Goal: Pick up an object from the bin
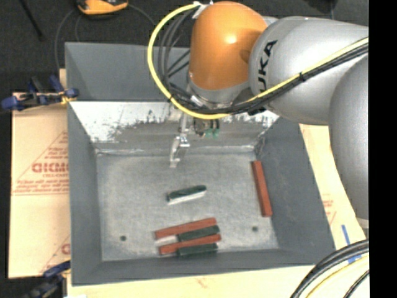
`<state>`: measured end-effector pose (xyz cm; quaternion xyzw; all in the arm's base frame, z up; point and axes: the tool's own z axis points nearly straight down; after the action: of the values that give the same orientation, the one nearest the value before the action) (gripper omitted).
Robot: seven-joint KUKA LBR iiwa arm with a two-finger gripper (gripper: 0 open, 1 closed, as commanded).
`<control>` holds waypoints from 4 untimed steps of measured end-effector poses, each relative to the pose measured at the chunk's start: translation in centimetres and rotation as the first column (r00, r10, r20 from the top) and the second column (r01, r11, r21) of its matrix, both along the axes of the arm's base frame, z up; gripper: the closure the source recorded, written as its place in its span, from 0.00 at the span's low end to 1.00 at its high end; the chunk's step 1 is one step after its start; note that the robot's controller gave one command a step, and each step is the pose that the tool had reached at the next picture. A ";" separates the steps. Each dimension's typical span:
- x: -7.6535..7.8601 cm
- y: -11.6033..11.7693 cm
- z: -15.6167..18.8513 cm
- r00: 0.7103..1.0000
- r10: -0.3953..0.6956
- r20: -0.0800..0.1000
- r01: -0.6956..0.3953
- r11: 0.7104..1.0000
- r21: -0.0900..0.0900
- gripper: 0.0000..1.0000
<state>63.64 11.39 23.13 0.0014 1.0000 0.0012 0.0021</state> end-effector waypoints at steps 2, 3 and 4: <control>-0.9 -0.7 -4.0 1.000 -0.013 0.007 0.013 1.000 0.001 0.00; -3.4 -0.9 -15.1 0.998 -0.061 -0.001 0.061 0.998 0.003 1.00; -3.0 -1.1 -15.3 0.998 -0.064 0.022 0.063 0.998 0.005 0.00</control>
Offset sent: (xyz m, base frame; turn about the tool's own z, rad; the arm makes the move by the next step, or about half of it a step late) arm -0.0342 -0.0271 -0.1375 0.0598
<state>60.62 10.34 7.84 0.0332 0.9994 0.0031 0.0132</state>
